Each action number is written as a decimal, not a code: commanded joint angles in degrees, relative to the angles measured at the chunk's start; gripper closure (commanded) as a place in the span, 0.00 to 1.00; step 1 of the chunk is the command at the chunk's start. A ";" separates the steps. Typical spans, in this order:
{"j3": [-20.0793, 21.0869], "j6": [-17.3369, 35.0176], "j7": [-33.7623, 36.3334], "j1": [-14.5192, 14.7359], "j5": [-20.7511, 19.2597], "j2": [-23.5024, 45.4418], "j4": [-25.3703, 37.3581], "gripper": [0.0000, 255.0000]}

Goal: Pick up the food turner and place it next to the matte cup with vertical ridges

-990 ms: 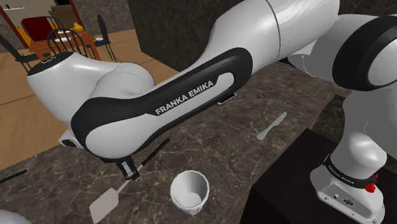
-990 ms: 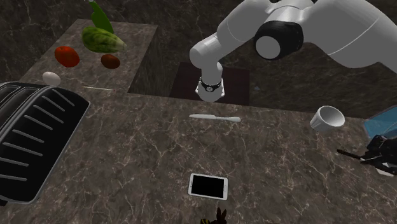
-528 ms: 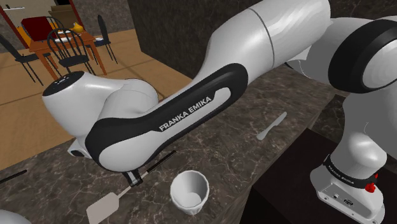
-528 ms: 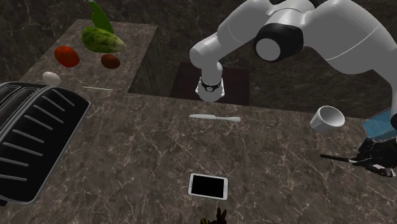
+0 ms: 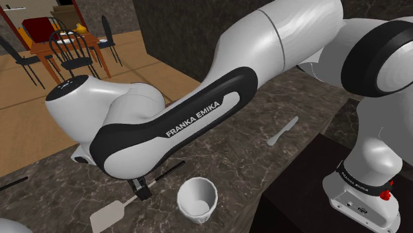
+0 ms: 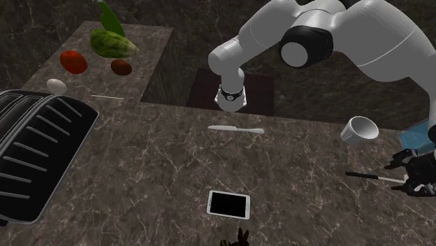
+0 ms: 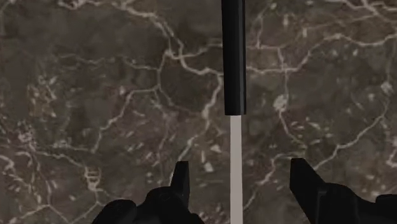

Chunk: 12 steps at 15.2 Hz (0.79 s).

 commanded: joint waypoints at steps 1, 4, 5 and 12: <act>0.00 0.00 0.00 0.00 0.00 0.00 0.00 0.00; 0.00 0.00 0.00 0.00 0.00 0.00 0.00 0.00; 0.08 -1.69 -0.11 0.09 0.12 -0.38 1.33 0.00; 0.24 -6.70 -0.41 0.44 0.38 -0.95 5.79 0.00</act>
